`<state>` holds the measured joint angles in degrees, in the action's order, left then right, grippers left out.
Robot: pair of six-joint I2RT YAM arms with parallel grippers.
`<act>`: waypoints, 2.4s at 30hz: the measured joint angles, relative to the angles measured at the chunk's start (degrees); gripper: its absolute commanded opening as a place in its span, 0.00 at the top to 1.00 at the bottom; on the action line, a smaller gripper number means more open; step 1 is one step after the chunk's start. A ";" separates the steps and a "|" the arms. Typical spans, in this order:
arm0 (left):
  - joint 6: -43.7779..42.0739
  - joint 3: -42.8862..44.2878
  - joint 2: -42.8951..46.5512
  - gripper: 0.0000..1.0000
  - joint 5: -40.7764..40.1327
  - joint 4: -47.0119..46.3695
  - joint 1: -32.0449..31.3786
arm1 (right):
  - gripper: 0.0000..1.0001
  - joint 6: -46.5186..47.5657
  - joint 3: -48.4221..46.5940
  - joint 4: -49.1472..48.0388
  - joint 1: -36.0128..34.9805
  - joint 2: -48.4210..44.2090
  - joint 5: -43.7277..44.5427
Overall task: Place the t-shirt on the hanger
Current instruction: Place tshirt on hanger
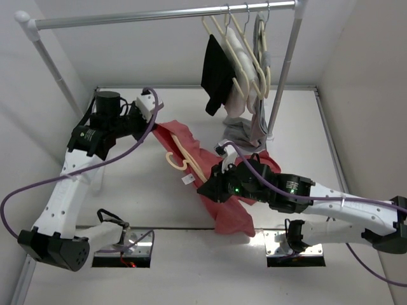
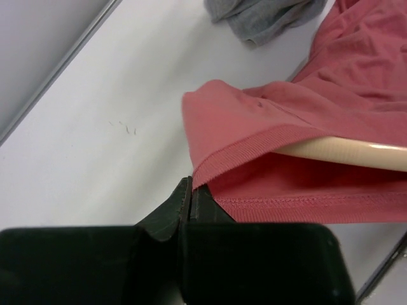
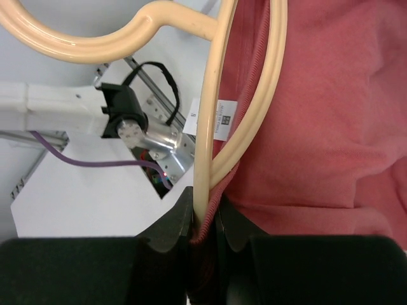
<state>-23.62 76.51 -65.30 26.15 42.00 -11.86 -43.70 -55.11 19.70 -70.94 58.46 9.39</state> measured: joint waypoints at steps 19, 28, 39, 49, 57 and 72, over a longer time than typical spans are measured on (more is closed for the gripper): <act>6.80 0.07 15.17 0.60 6.97 8.50 -7.76 | 1.00 5.97 -10.82 -1.36 -0.20 7.80 1.18; 0.24 -1.44 23.19 0.24 1.11 10.80 -7.58 | 1.00 10.86 -11.80 2.12 -1.53 7.58 -4.37; -2.84 8.39 26.71 0.17 -2.34 3.08 -7.85 | 1.00 11.85 -12.98 1.97 0.07 6.73 -4.70; -19.89 9.25 24.06 0.18 5.25 11.69 -7.98 | 1.00 12.26 -13.84 0.04 1.09 9.33 -5.11; -32.83 9.05 19.71 0.37 11.54 20.46 -8.00 | 1.00 12.24 -17.73 0.00 1.88 16.09 -5.38; -39.95 0.24 17.51 1.00 9.62 22.60 -8.11 | 1.00 13.55 -20.81 2.05 5.11 23.08 -8.57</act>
<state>-63.57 76.75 -47.79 35.77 64.60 -19.97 -30.15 -75.92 21.76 -65.82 81.54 0.82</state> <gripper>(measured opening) 0.076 0.143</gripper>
